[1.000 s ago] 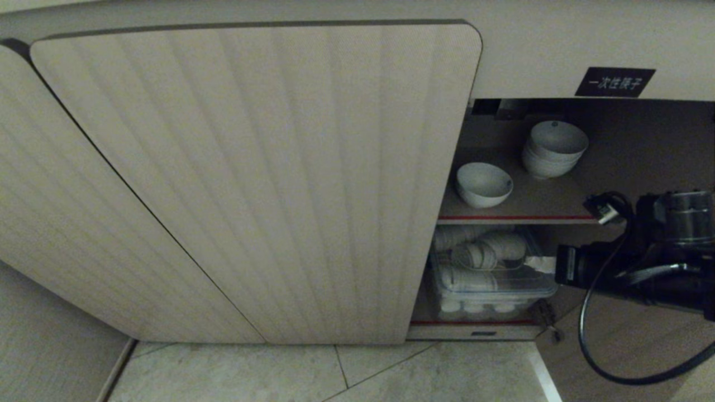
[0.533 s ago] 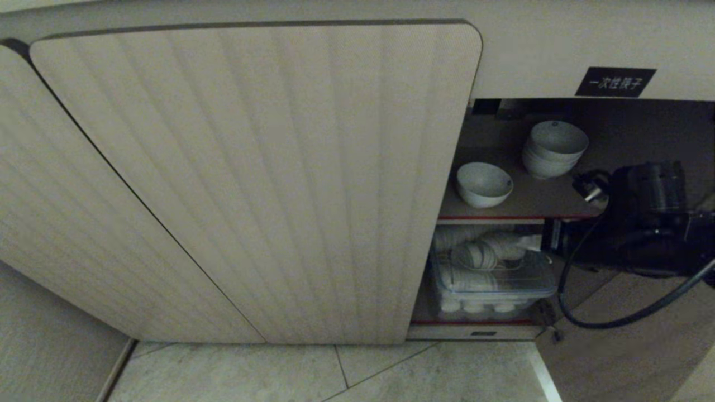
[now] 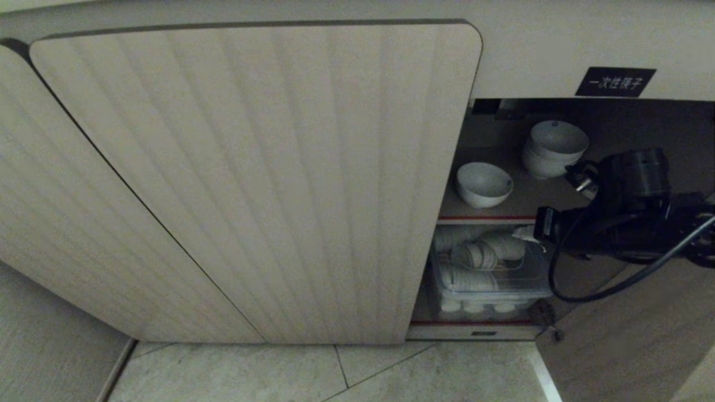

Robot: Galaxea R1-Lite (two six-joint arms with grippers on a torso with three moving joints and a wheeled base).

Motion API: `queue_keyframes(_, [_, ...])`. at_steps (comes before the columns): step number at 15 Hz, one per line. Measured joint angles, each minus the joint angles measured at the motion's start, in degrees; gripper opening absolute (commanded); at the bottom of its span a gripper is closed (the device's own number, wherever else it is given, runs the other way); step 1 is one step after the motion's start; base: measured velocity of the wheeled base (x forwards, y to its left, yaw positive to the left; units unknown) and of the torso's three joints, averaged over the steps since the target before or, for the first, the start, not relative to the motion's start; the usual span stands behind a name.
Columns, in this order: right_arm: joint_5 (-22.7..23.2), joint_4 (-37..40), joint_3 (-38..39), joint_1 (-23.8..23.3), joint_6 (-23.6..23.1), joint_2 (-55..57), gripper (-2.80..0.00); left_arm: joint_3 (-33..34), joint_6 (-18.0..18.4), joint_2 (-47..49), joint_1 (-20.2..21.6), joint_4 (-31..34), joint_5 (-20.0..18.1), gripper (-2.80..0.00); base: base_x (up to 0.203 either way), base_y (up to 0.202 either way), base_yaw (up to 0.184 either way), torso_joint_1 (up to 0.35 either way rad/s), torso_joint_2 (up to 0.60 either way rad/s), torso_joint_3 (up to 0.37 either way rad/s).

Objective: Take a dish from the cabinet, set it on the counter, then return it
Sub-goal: Take the bowl from the cabinet

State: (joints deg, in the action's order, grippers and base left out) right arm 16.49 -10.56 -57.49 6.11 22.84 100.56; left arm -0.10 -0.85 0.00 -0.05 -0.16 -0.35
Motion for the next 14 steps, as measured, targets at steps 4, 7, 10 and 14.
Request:
queue_keyframes(4, [-2.0,-0.4,-0.4,-1.1,4.2,0.4,-2.8,0.0,0.0,0.0,0.0,0.0,0.0,-2.8,0.0,0.0,0.0,0.0,0.0,0.0])
queue_keyframes(7, [-3.2,-2.4,-0.4,-1.6,7.7,0.5,-2.8,0.0,0.0,0.0,0.0,0.0,0.0,-2.8,0.0,0.0,0.0,0.0,0.0,0.0])
queue_keyframes(10, [-3.2,-3.7,-0.7,-1.7,8.3,0.8,-2.8,0.0,0.0,0.0,0.0,0.0,0.0,-2.8,0.0,0.0,0.0,0.0,0.0,0.0])
queue_keyframes(14, [-3.2,-3.8,-2.7,-1.6,10.8,1.3,-2.8,0.0,0.0,0.0,0.0,0.0,0.0,-2.8,0.0,0.0,0.0,0.0,0.0,0.0])
